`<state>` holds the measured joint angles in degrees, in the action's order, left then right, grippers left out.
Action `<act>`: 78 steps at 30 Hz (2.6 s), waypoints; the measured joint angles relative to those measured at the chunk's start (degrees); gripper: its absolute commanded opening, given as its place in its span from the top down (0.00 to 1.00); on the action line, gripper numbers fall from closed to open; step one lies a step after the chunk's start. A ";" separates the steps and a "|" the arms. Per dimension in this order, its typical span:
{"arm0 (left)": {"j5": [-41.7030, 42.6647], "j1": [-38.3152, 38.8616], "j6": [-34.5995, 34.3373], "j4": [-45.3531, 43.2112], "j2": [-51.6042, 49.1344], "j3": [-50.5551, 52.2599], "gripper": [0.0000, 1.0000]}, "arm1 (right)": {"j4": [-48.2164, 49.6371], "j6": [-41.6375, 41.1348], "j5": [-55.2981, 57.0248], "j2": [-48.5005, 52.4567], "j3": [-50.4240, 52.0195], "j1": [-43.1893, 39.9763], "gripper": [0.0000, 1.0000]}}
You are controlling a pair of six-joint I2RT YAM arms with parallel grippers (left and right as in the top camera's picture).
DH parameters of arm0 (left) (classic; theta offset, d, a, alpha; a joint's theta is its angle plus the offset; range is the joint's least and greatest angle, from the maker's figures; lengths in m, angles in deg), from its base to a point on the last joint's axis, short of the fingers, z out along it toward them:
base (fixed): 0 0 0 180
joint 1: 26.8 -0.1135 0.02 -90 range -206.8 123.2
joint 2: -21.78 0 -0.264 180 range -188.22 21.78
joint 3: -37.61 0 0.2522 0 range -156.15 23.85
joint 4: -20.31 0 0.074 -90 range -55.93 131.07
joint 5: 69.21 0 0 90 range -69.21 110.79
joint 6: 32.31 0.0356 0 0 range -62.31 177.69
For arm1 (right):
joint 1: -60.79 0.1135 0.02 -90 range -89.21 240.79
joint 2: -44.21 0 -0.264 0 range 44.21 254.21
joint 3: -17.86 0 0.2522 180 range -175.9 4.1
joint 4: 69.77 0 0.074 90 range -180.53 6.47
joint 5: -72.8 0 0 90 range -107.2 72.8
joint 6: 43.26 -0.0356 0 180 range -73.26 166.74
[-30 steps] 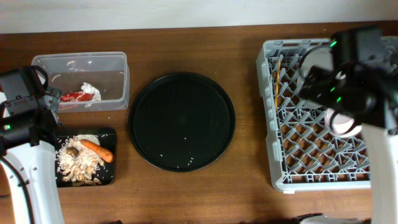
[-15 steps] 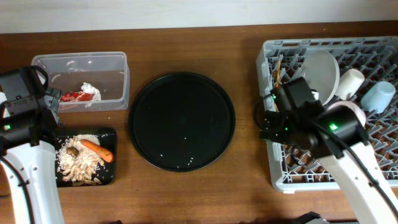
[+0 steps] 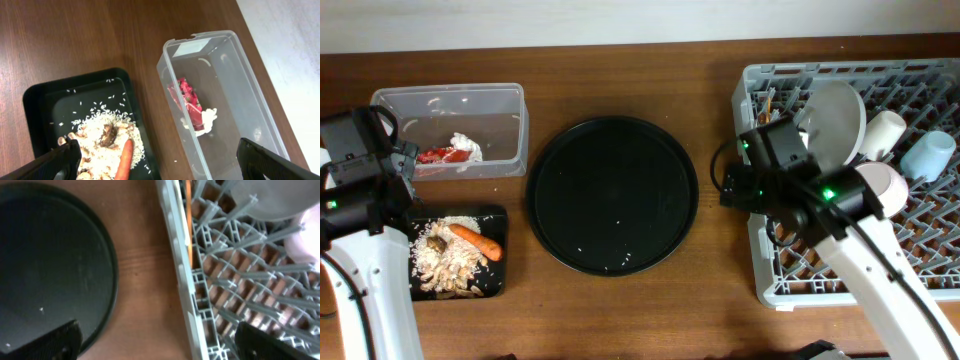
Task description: Sort waste into correct bins and load items into the dishwasher rack
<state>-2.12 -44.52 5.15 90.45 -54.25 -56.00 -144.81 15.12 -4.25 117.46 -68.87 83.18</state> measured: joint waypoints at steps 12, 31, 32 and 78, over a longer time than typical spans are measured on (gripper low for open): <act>0.00 0.00 0.02 -0.02 0.00 0.04 0.01 | 54.66 8.87 -19.37 -37.88 47.71 -16.92 0.01; 0.00 0.00 0.00 -0.02 -0.04 0.04 0.01 | 61.57 15.45 -13.62 -72.37 72.13 -23.50 0.01; 0.00 0.00 0.02 -0.04 -0.04 0.04 0.01 | 61.48 15.63 -13.51 -72.37 72.13 -24.22 0.01; -0.24 0.20 -0.17 7.82 -0.02 0.26 0.01 | 56.78 31.04 -12.92 -72.46 72.17 -27.26 0.01</act>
<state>-2.36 -44.32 4.98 98.27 -54.27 -55.74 -88.03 46.16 -17.17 45.01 3.31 55.93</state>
